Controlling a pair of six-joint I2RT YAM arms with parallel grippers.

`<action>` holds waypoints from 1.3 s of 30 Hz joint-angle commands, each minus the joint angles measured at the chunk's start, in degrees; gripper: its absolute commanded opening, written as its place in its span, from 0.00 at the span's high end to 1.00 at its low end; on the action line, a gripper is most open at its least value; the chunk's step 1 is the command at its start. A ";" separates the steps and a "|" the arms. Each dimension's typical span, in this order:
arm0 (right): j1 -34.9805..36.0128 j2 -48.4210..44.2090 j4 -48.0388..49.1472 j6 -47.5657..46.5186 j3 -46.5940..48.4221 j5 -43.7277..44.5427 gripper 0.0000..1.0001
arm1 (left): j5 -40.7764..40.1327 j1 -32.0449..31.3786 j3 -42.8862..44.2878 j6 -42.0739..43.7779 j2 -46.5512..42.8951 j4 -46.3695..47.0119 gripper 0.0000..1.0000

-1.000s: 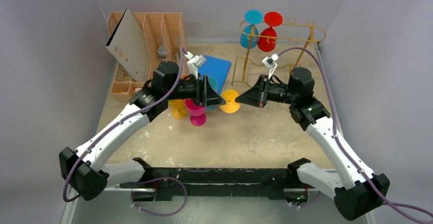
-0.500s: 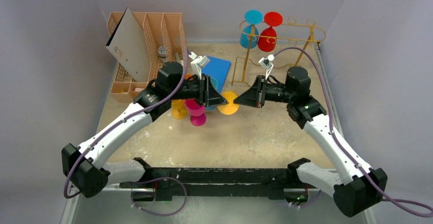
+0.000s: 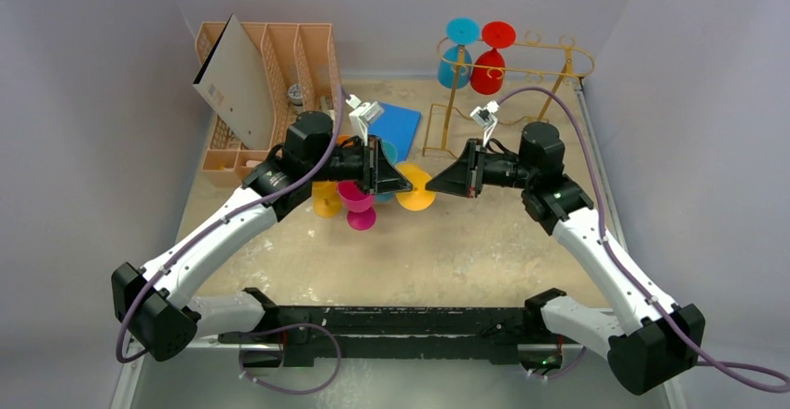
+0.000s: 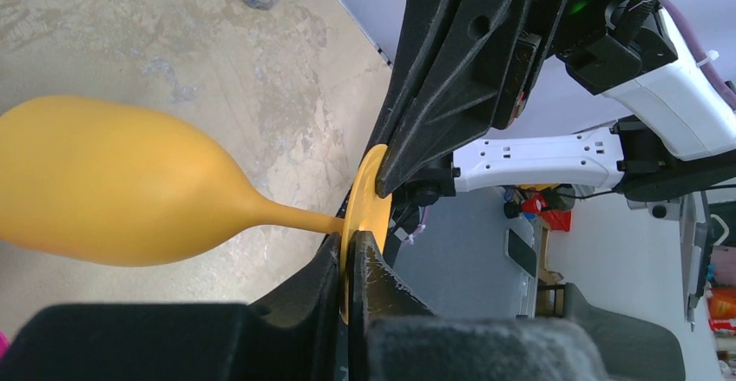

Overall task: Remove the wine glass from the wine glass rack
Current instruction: Place the wine glass at the center of the board.

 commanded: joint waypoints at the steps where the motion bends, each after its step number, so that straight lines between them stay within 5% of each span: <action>1: 0.41 0.21 -0.28 -2.29 1.19 -0.73 1.00 | 0.27 -0.02 2.11 0.74 -0.73 1.19 1.00; 4: 0.41 0.22 -0.62 -2.17 2.07 -0.60 0.97 | 1.19 0.03 2.49 0.65 -0.43 2.11 1.00; 10: 0.41 -0.99 -8.23 -4.03 5.00 -0.30 0.58 | 2.23 0.03 2.95 0.59 0.13 4.30 1.00; 16: 0.41 -4.98 -9.33 -0.23 2.04 0.44 0.44 | 2.96 0.00 1.84 0.15 0.20 8.31 1.00; 21: 0.50 -6.12 3.44 11.24 -3.95 -0.71 0.47 | 4.04 0.01 -0.05 -1.99 0.61 14.82 1.00; 27: 0.60 -4.60 15.71 19.70 -6.83 1.50 0.68 | 4.25 -0.38 0.27 -2.09 1.27 15.94 1.00; 39: 0.73 -2.48 26.12 25.86 -9.85 3.77 0.93 | 2.99 -0.90 -0.07 -2.16 0.69 15.78 1.00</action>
